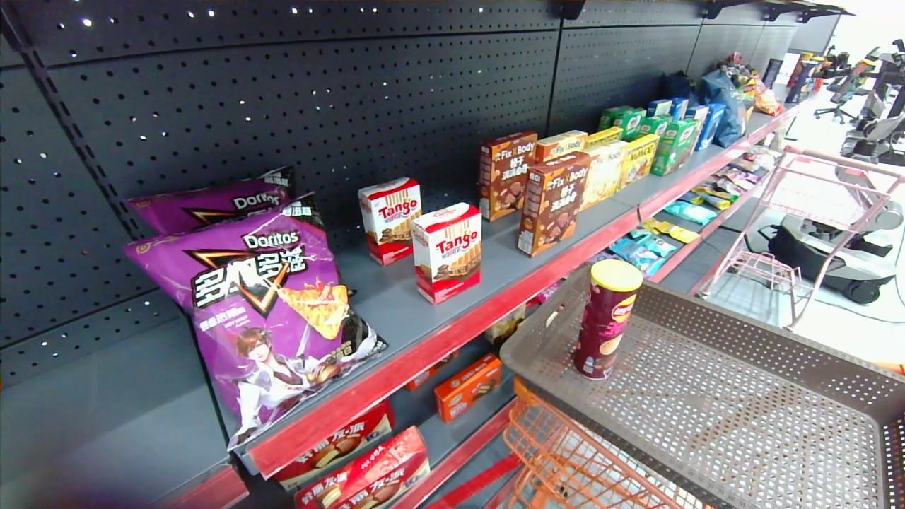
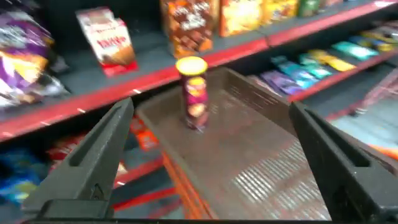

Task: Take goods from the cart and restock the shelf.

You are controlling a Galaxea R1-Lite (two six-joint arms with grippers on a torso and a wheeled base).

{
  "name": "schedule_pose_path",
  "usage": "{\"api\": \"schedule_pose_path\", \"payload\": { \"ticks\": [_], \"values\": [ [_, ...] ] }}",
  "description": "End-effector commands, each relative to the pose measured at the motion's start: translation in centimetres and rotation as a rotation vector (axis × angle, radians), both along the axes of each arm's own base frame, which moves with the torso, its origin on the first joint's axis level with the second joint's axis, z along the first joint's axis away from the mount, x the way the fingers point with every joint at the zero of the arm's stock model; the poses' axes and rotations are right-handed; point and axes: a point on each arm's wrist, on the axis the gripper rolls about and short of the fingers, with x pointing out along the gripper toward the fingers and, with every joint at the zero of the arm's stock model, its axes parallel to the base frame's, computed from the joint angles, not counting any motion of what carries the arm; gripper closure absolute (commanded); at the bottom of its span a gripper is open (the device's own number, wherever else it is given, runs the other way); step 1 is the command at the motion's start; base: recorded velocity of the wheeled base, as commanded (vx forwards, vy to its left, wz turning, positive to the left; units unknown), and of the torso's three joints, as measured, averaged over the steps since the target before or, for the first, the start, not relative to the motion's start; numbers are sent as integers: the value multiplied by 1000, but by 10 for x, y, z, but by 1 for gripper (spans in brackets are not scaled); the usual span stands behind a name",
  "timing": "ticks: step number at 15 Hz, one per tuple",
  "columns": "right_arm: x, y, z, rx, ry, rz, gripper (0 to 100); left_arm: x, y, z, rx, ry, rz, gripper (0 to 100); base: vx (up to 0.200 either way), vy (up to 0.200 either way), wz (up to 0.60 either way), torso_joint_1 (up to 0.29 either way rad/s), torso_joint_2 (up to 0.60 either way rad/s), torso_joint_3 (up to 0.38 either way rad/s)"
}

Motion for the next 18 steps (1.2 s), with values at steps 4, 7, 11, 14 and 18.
{"api": "schedule_pose_path", "payload": {
  "ticks": [4,7,11,14,18],
  "values": [
    [85,-1,18,99,223,133,0,0,0,0,0,0,0,0,0,0,0,0,0,0],
    [140,-4,25,16,382,-85,0,0,0,0,0,0,0,0,0,0,0,0,0,0],
    [188,-8,0,-131,545,-158,0,0,0,0,0,-2,0,0,0,0,0,0,0,0],
    [212,-14,-20,-137,613,51,0,0,0,0,0,0,0,0,0,0,0,0,0,0],
    [254,-14,-51,-221,547,112,0,0,0,0,0,0,0,0,0,0,0,0,0,0]
  ]
}}
